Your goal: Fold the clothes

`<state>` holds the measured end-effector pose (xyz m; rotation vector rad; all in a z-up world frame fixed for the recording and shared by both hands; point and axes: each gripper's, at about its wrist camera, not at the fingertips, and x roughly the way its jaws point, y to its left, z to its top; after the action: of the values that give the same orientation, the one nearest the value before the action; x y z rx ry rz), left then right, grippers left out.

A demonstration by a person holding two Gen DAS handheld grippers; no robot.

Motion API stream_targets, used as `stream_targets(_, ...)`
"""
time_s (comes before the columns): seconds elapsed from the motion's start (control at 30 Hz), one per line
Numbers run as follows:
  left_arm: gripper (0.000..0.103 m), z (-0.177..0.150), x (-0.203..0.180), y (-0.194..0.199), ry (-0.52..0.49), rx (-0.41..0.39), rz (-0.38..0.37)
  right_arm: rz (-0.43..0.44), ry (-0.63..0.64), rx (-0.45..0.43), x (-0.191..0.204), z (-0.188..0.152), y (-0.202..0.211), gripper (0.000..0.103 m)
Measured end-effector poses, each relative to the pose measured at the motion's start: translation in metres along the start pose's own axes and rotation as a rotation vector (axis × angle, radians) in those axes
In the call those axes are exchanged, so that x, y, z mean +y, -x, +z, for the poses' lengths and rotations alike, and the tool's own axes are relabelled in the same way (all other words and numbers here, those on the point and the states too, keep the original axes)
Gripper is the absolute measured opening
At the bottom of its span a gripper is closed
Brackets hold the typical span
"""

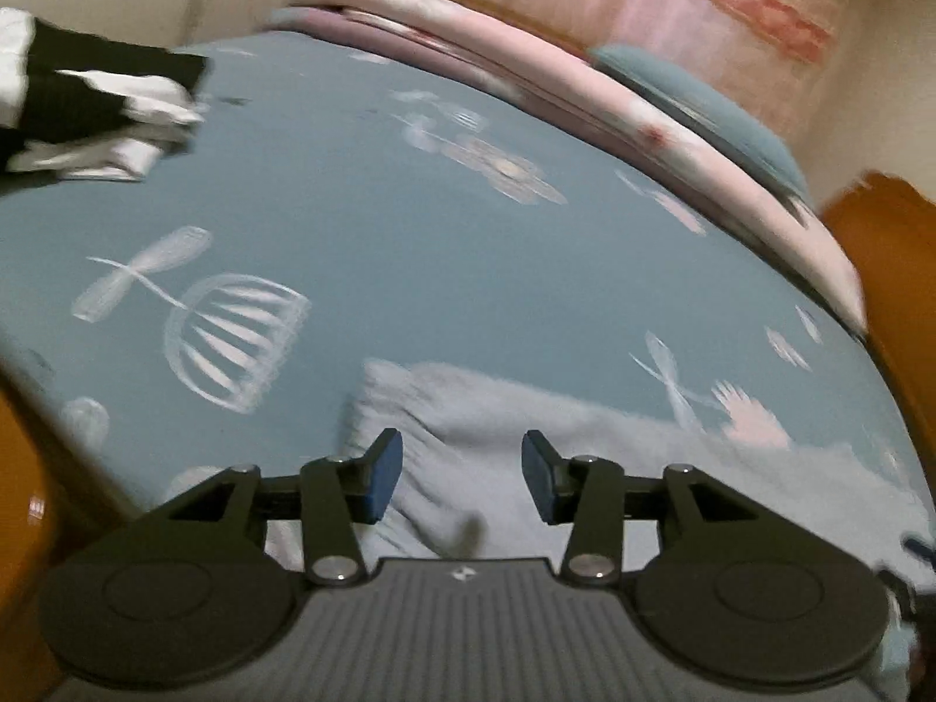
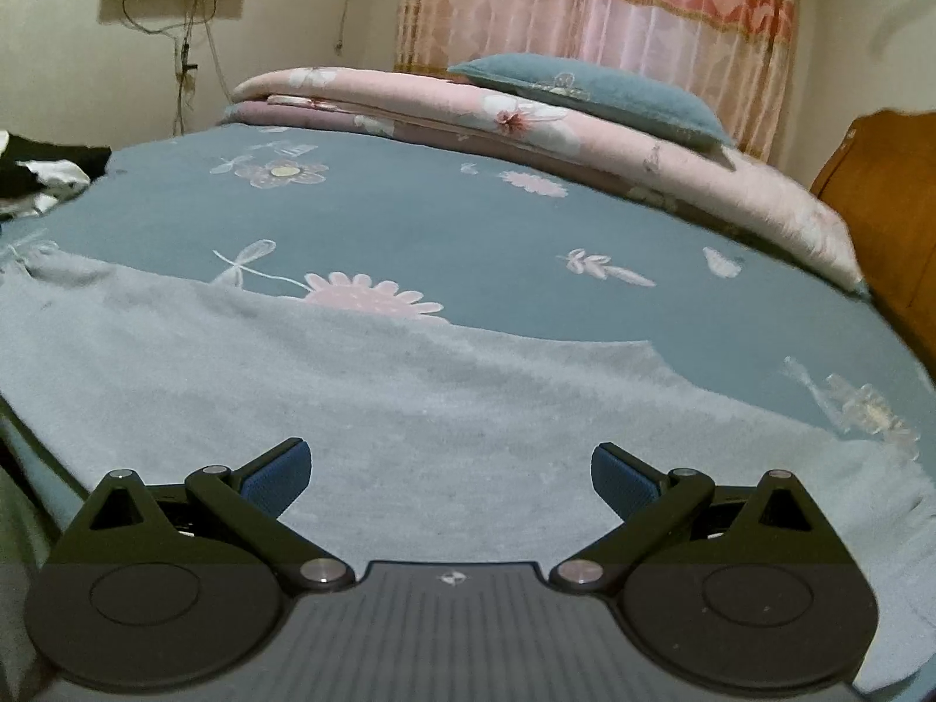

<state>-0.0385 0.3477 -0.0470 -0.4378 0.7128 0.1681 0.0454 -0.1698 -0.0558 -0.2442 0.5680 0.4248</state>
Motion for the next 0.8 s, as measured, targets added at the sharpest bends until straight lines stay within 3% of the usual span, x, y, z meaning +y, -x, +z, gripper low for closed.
stream_targets(0.17, 0.046, -0.028, -0.027, -0.020, -0.120, 0.036, -0.068, 0.038, -0.021, 0.039, -0.003, 0.000, -0.015, 0.103)
stream_targets(0.27, 0.045, -0.044, -0.020, -0.034, -0.067, 0.123, -0.029, 0.056, -0.065, 0.082, -0.009, -0.005, -0.027, 0.103)
stream_targets(0.4, 0.049, -0.057, -0.007, -0.023, -0.004, 0.146, -0.049, 0.057, -0.125, 0.157, -0.019, -0.024, -0.039, 0.103)
stream_targets(0.47, 0.048, -0.056, -0.009, -0.017, -0.006, 0.157, -0.039, 0.057, -0.131, 0.159, -0.023, -0.033, -0.040, 0.103)
stream_targets(0.57, 0.051, -0.044, -0.027, -0.013, -0.096, 0.109, -0.032, 0.056, -0.087, 0.148, -0.020, -0.038, -0.038, 0.103)
stream_targets(0.63, 0.062, -0.036, -0.039, -0.012, -0.155, 0.077, -0.028, 0.051, -0.081, 0.153, -0.019, -0.038, -0.039, 0.103)
stream_targets(0.8, 0.064, -0.010, -0.072, -0.056, -0.204, 0.073, -0.063, 0.041, -0.096, 0.154, -0.018, -0.037, -0.041, 0.103)
